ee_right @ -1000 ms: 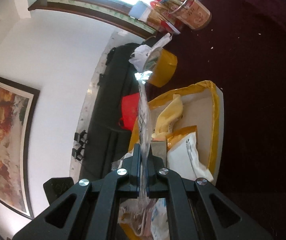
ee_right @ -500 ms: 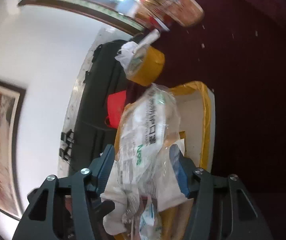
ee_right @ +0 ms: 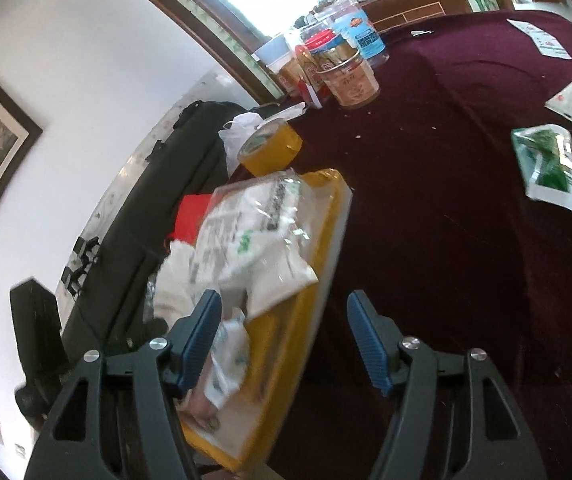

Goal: Organize soft objects
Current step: 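Release the towel and strip into the tray and withdraw both grippers, then grasp the green sachet with left gripper while right grasps white paper packet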

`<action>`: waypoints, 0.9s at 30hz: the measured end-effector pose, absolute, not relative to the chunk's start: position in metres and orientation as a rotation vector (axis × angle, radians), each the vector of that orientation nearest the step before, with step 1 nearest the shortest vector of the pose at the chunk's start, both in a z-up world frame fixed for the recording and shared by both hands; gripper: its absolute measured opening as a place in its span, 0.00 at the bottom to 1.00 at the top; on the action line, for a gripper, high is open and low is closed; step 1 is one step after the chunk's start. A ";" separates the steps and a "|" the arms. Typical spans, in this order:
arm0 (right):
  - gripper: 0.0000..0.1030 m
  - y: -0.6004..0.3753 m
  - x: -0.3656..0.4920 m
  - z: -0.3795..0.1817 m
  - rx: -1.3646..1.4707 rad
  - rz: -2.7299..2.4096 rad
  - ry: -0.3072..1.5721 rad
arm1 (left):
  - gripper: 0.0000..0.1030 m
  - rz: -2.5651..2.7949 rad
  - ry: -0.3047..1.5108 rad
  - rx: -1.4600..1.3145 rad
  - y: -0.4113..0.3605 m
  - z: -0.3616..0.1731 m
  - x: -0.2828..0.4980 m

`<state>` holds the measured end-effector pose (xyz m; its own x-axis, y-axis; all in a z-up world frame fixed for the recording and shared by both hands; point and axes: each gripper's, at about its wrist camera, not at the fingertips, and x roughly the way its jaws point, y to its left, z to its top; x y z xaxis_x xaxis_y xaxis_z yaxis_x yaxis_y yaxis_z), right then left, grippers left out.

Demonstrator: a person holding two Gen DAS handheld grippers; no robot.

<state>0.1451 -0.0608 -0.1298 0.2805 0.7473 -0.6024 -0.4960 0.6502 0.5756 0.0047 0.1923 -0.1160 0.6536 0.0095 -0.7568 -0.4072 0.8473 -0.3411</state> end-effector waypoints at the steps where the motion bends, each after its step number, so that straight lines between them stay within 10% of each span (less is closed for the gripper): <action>1: 0.64 -0.067 0.141 -0.131 0.291 0.848 0.966 | 0.68 0.258 0.830 -0.523 0.192 -0.116 0.003; 27: 0.66 -0.183 0.151 -0.142 0.300 0.704 0.905 | 0.68 -0.023 0.868 -0.429 0.072 -0.098 0.024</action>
